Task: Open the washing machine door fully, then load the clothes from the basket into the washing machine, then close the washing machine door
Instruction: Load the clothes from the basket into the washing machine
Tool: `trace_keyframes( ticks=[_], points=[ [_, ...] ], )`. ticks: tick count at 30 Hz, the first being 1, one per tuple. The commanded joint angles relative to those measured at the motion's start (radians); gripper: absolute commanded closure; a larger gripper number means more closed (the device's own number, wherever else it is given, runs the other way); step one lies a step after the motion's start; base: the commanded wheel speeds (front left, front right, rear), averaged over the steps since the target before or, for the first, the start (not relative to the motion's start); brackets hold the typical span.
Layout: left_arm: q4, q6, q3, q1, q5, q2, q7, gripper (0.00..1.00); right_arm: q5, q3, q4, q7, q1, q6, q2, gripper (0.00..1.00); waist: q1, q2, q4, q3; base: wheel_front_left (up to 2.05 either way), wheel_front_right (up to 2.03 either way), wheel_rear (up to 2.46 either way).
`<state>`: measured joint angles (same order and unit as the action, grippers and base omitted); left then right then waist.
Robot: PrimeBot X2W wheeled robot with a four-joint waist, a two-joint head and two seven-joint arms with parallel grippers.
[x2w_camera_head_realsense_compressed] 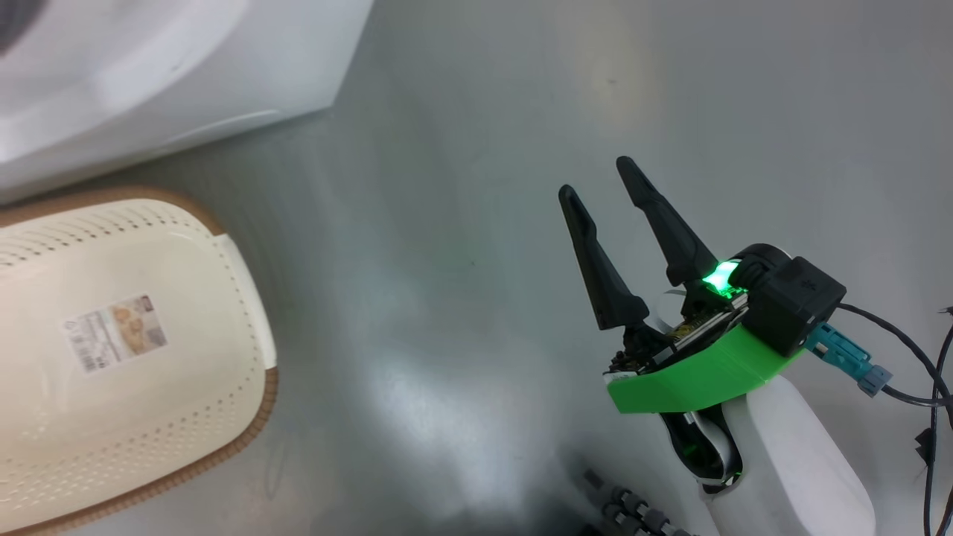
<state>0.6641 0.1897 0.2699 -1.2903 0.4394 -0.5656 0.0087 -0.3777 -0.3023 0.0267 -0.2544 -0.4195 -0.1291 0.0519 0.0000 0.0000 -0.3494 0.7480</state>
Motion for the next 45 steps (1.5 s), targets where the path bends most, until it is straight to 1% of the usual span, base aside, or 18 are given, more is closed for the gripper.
trace_keyframes(
  ticks=[1,6,17,22,23,24,25,33,37,39,45],
  points=[
    [-0.038,0.011,-0.027,0.038,0.015,-0.041,-0.016,0.0,0.009,-0.009,-0.019,-0.007,0.033,-0.002,-0.002,0.0,0.0,0.0,0.025,-0.032,0.0,0.0,0.0],
    [-0.109,0.041,-0.047,0.171,0.043,-0.023,-0.068,0.0,0.034,0.01,-0.014,-0.007,0.052,-0.002,-0.002,0.0,0.0,0.0,0.053,-0.081,0.0,0.0,0.0],
    [-0.343,0.101,-0.071,0.515,0.084,0.029,-0.196,0.0,0.085,0.072,0.001,-0.007,0.13,-0.002,0.005,0.0,0.0,0.0,0.119,-0.221,0.0,0.0,0.0],
    [-0.444,0.138,-0.067,0.69,0.091,0.058,-0.224,0.0,0.104,0.093,0.007,-0.007,0.172,-0.002,0.013,0.0,0.0,0.0,0.146,-0.302,0.0,0.0,0.0],
    [-0.482,0.152,-0.062,0.76,0.091,0.071,-0.233,0.0,0.112,0.098,0.009,-0.007,0.188,-0.002,0.017,0.0,0.0,0.0,0.155,-0.334,0.0,0.0,0.0],
    [-0.5,0.159,-0.06,0.794,0.092,0.077,-0.237,0.0,0.116,0.1,0.011,-0.007,0.196,-0.002,0.018,0.0,0.0,0.0,0.159,-0.35,0.0,0.0,0.0],
    [-0.5,0.159,-0.06,0.794,0.092,0.077,-0.237,0.0,0.116,0.1,0.011,-0.007,0.196,-0.002,0.018,0.0,0.0,0.0,0.159,-0.35,0.0,0.0,0.0],
    [-0.628,0.224,-0.058,1.079,0.095,0.124,-0.257,0.0,0.145,0.119,0.029,-0.007,0.263,-0.002,0.033,0.0,0.0,0.0,0.181,-0.48,0.0,0.0,0.0],
    [-0.672,0.236,-0.053,1.192,0.094,0.143,-0.263,0.0,0.158,0.13,0.037,-0.007,0.297,-0.002,0.041,0.0,0.0,0.0,0.199,-0.538,0.0,0.0,0.0],
    [-0.69,0.24,-0.043,1.237,0.081,0.143,-0.265,0.0,0.165,0.134,0.04,-0.007,0.314,-0.002,0.044,0.0,0.0,0.0,0.208,-0.565,0.0,0.0,0.0],
    [-0.721,0.229,-0.032,1.348,0.072,0.157,-0.268,0.0,0.182,0.143,0.035,0.007,0.365,-0.002,0.047,0.0,0.0,0.0,0.228,-0.639,0.0,0.0,0.0]
  ],
)
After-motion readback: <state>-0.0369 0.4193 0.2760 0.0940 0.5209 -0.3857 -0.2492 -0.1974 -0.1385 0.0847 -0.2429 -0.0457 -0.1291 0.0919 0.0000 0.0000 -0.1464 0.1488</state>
